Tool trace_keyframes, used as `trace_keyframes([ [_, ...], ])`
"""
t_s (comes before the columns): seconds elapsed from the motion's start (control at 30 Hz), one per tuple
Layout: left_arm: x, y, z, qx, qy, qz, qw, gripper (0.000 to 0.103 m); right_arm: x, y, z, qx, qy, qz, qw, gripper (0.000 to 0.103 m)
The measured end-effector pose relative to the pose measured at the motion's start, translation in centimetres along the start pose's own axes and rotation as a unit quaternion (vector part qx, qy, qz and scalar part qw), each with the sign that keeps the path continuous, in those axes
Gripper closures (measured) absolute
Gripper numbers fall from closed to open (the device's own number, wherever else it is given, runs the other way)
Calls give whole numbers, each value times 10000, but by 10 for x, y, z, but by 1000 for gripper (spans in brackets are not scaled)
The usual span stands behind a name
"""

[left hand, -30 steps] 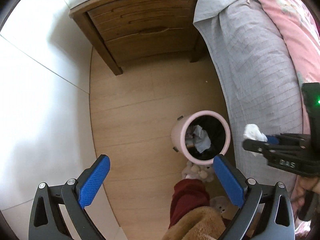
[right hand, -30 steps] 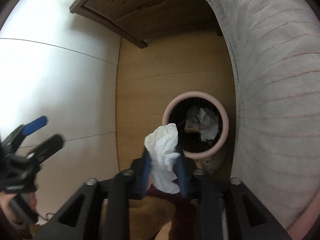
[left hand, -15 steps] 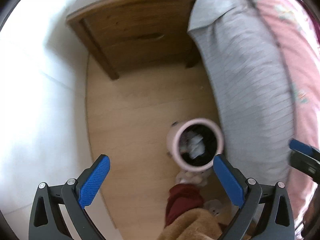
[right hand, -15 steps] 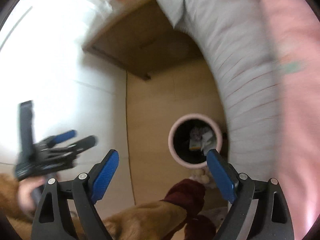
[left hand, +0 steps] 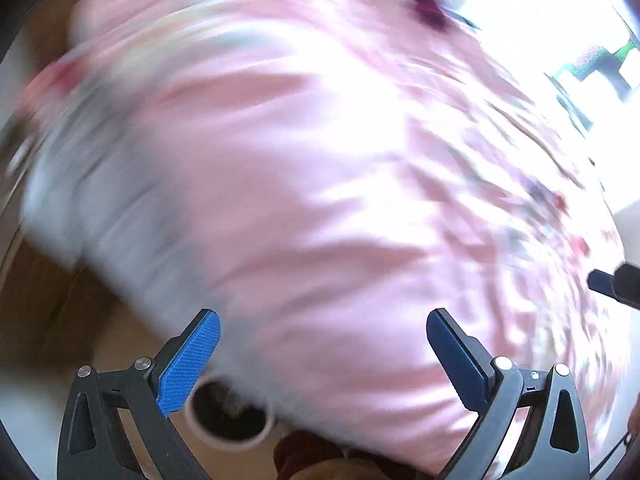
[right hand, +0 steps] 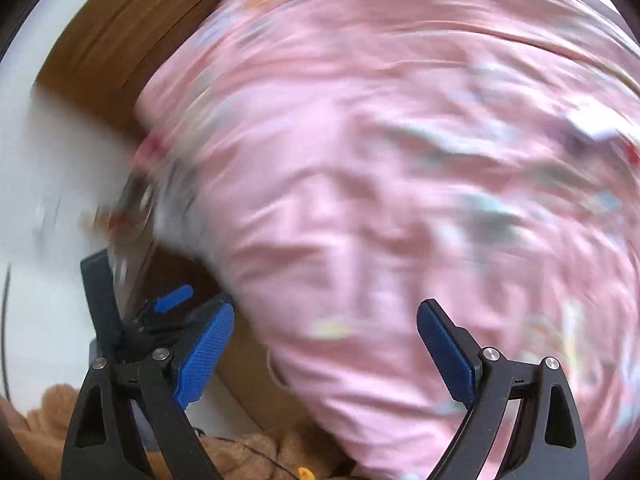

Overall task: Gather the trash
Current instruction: 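Move both tools back over the bed toward the teal tube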

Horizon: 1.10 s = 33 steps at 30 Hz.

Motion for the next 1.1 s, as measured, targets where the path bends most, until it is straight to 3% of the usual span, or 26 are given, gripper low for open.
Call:
trace_keyframes([
  [0.13, -30, 1, -114, -1233, -468, 265, 9909, 0, 46, -20, -86, -1040, -443, -439, 9926, 11],
  [0.3, -66, -18, -253, -2462, -856, 649, 9632, 0, 85, -55, -177, -1963, -704, -771, 9750, 11],
  [0.43, -104, -29, -329, -3303, -601, 747, 9390, 0, 110, -71, -233, -2407, -805, -1077, 9612, 11],
  [0.5, -122, -32, -355, -3449, -554, 869, 9330, 0, 121, -78, -258, -2615, -819, -1179, 9545, 11],
  [0.6, -157, -31, -382, -3425, -430, 1104, 9320, 0, 135, -83, -283, -2832, -705, -1354, 9468, 11],
  [0.83, -205, -39, -403, -3303, -307, 1568, 9302, 4, 151, -88, -322, -2813, -604, -1519, 9456, 11],
  [1.1, -229, -42, -401, -2918, -113, 1753, 9402, 8, 142, -103, -345, -3051, -344, -1454, 9405, 11],
])
Point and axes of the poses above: each gripper's, at about its wrist camera, not at the fingertips, and x roughly against the way its jaws point, z to its left, y to its top, the point moved 10 cm from there along -x, roughly the way its jaws point, and after that the axes turned 15 degrees about x, right-handed, at the moved point
